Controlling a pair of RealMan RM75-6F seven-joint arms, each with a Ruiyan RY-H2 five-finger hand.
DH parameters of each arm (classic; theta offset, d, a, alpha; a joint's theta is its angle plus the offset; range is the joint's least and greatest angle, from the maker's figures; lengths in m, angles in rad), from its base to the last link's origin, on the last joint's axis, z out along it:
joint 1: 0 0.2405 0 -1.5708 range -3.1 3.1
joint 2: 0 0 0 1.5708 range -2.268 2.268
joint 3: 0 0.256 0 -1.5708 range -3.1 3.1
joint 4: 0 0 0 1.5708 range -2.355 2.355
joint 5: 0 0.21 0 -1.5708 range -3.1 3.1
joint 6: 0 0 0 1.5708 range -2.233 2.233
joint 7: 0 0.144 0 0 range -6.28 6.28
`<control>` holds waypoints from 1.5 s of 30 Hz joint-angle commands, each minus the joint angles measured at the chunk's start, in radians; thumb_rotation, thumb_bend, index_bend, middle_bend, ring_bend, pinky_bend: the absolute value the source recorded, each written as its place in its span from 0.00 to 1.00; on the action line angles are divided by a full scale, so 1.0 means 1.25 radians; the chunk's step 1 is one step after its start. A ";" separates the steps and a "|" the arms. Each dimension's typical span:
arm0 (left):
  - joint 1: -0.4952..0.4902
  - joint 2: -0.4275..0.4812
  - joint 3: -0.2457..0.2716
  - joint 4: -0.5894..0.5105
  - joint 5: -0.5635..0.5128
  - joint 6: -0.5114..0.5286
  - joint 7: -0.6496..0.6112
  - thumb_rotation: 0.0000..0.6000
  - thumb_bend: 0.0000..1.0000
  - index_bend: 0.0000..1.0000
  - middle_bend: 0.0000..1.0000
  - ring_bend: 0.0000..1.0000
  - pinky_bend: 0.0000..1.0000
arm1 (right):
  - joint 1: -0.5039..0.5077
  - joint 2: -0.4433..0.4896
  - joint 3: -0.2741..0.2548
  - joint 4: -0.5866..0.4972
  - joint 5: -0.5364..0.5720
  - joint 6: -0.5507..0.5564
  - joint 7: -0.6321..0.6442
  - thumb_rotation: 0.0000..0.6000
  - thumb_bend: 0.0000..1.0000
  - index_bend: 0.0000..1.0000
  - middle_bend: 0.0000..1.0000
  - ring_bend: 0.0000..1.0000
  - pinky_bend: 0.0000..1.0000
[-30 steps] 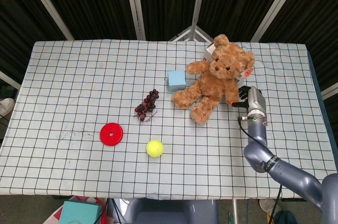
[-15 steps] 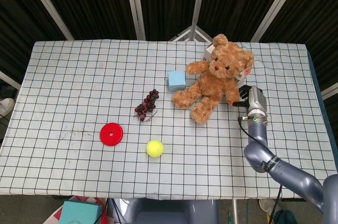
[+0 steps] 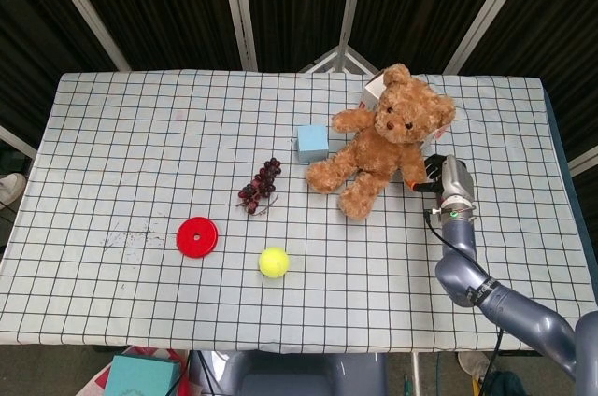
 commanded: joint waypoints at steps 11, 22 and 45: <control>0.002 0.003 0.000 0.000 0.002 0.002 -0.008 1.00 0.18 0.16 0.00 0.01 0.14 | -0.026 0.094 -0.035 -0.097 -0.023 -0.084 -0.014 1.00 0.24 0.00 0.08 0.09 0.00; 0.003 0.004 0.002 -0.001 0.011 0.004 -0.013 1.00 0.18 0.16 0.00 0.01 0.14 | -0.179 0.274 -0.057 -0.321 -0.183 0.019 0.079 1.00 0.24 0.00 0.07 0.09 0.00; 0.022 0.010 0.019 -0.022 0.064 0.047 -0.013 1.00 0.18 0.16 0.00 0.01 0.14 | -0.496 0.247 -0.382 -0.154 -1.047 0.622 0.092 1.00 0.24 0.11 0.12 0.13 0.00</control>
